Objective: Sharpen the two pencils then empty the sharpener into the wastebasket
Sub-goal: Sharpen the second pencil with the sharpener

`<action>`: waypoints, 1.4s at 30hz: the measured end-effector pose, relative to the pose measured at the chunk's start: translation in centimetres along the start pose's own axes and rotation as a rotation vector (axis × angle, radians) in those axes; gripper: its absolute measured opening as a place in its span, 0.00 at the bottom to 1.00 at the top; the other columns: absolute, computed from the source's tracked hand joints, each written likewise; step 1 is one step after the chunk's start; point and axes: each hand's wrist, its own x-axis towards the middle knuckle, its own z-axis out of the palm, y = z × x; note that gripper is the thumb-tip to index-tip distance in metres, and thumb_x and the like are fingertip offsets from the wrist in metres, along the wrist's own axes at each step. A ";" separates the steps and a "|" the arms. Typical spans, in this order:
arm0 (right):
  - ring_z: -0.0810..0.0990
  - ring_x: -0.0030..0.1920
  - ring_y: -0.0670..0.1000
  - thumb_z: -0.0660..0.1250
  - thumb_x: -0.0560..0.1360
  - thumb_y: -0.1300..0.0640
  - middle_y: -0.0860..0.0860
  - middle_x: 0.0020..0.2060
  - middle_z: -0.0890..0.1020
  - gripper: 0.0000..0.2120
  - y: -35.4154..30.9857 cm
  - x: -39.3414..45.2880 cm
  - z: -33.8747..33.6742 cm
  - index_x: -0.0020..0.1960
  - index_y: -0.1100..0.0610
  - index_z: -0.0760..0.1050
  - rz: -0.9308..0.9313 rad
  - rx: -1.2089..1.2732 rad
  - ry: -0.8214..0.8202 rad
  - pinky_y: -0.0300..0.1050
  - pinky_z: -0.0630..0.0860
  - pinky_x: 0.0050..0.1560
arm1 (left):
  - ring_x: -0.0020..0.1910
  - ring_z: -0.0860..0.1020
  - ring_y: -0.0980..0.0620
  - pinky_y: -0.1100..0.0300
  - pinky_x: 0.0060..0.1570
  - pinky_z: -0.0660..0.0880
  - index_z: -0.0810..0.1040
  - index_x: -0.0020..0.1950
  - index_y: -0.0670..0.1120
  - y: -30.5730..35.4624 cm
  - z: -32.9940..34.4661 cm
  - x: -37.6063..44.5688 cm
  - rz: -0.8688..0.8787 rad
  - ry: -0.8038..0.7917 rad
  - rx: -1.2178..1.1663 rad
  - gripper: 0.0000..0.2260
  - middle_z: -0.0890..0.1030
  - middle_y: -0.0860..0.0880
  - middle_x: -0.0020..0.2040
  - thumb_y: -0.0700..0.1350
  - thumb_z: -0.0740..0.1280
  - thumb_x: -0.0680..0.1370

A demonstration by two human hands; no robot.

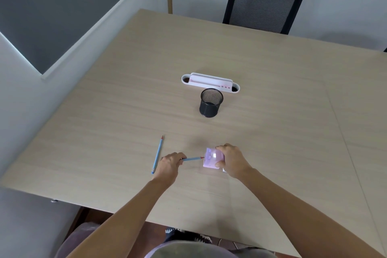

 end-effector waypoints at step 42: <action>0.78 0.49 0.60 0.69 0.70 0.61 0.59 0.52 0.78 0.20 -0.1 -0.1 0.1 0.61 0.60 0.74 -0.005 0.000 -0.036 0.46 0.74 0.49 | 0.49 0.79 0.47 0.55 0.55 0.66 0.80 0.50 0.49 3.3 0.8 4.8 -0.015 -0.249 0.185 0.10 0.83 0.49 0.48 0.46 0.59 0.81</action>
